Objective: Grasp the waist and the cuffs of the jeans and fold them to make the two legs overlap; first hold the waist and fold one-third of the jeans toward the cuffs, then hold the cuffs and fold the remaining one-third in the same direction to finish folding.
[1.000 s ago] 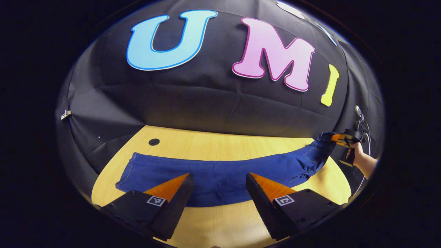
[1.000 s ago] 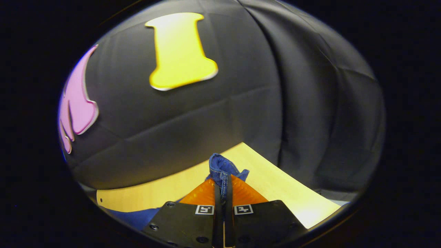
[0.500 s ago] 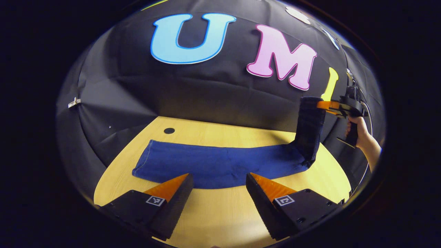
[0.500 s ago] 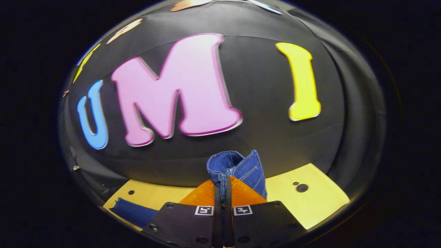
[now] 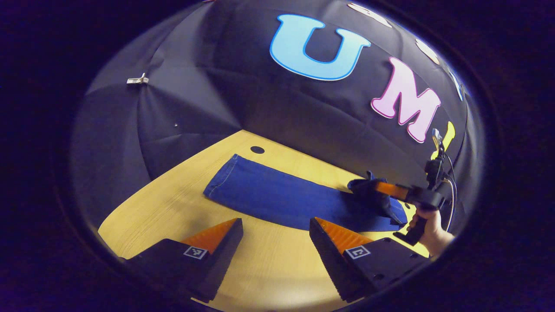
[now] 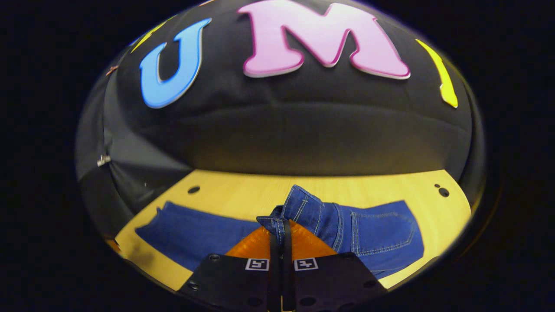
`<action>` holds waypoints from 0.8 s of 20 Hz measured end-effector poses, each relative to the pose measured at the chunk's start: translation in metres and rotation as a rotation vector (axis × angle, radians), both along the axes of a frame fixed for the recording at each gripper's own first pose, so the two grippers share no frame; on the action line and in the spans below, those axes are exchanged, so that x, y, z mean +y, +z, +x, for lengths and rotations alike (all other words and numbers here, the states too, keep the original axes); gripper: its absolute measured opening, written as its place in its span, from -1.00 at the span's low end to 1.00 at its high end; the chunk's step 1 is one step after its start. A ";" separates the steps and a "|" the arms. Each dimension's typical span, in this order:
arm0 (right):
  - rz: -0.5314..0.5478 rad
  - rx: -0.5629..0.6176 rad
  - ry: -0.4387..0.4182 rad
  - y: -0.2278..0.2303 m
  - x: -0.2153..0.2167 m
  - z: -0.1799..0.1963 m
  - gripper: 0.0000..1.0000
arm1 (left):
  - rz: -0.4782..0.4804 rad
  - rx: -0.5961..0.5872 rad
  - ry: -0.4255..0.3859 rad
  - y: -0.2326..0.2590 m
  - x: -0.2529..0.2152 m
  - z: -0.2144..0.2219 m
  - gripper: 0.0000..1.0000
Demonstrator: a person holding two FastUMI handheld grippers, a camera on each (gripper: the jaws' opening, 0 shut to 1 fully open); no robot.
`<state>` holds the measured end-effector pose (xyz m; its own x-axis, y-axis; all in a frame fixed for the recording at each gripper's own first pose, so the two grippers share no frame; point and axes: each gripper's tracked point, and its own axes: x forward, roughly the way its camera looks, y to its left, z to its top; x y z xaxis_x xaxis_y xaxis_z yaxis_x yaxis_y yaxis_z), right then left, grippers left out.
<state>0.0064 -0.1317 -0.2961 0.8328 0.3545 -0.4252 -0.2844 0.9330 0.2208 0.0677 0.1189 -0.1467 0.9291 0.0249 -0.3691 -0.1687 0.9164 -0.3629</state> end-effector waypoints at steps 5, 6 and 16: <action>-0.020 0.052 0.111 -0.043 0.015 -0.037 0.10 | 0.017 0.003 0.144 -0.013 0.055 0.035 0.99; -0.033 0.026 0.108 -0.038 0.010 -0.041 0.55 | 0.037 0.001 0.147 -0.015 0.063 0.044 0.99; -0.092 -0.080 0.119 -0.009 -0.057 -0.092 0.95 | 0.207 0.201 0.106 -0.076 0.106 0.121 0.98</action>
